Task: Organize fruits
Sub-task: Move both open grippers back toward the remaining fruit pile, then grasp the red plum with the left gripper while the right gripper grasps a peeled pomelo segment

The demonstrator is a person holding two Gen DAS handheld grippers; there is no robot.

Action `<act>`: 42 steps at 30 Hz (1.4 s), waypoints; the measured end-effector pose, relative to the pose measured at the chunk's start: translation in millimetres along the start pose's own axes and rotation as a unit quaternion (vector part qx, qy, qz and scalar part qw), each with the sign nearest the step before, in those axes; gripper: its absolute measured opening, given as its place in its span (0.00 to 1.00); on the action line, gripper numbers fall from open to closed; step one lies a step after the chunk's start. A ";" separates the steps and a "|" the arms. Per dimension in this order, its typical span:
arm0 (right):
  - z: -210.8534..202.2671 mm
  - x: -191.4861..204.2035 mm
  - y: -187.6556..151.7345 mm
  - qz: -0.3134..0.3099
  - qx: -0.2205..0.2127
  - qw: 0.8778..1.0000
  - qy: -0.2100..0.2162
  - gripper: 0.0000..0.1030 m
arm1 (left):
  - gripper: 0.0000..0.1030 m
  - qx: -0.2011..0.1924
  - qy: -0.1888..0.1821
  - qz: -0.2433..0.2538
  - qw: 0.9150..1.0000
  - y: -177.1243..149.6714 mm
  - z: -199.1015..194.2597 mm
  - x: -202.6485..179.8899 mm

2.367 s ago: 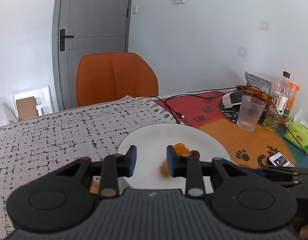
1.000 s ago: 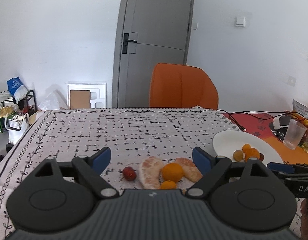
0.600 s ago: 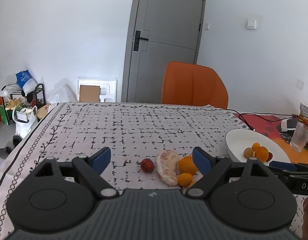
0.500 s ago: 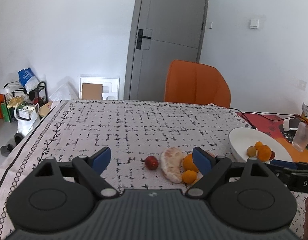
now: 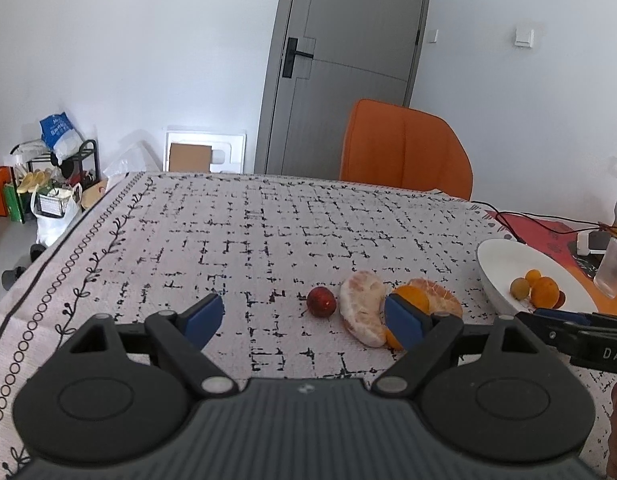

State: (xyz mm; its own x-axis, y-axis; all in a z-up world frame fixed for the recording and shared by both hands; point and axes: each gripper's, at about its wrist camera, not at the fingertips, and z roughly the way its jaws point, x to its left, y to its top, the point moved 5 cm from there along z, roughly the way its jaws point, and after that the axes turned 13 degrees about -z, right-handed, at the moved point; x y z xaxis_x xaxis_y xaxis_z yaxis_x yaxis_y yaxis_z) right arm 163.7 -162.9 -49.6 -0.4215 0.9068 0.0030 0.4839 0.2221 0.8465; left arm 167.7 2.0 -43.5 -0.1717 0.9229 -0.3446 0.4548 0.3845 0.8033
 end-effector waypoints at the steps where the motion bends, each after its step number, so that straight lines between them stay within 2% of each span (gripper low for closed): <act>1: 2.0 0.8 0.3 -0.002 0.002 1.000 0.002 0.51 | 0.83 0.003 0.001 0.000 1.000 -0.3 2.4 0.7; 6: 13.6 4.1 2.4 -0.012 0.015 1.000 0.005 0.49 | 0.79 0.007 0.006 -0.006 1.000 0.4 13.0 2.8; 11: 25.3 6.0 5.9 -0.022 0.025 0.999 0.005 0.46 | 0.68 0.019 0.002 -0.011 1.000 2.3 24.1 4.0; 29: 68.9 29.5 13.1 -0.118 0.072 0.989 -0.048 0.44 | 0.41 0.061 -0.019 -0.033 0.997 5.0 63.1 3.5; 36: 80.3 31.5 15.6 -0.141 0.090 0.985 -0.053 0.38 | 0.36 0.073 -0.026 -0.038 0.996 6.6 75.7 3.1; 42: 89.5 33.9 17.0 -0.160 0.102 0.981 -0.051 0.38 | 0.30 0.076 -0.027 -0.038 0.996 8.3 81.9 2.2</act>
State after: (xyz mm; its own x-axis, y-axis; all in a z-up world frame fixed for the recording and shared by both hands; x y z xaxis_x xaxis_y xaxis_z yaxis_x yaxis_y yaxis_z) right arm 226.2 -96.3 -82.7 -0.5031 0.8080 -0.3066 0.4873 0.5582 0.6716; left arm 242.6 5.7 -77.4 -0.1655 0.8872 -0.4307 0.5705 0.4424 0.6920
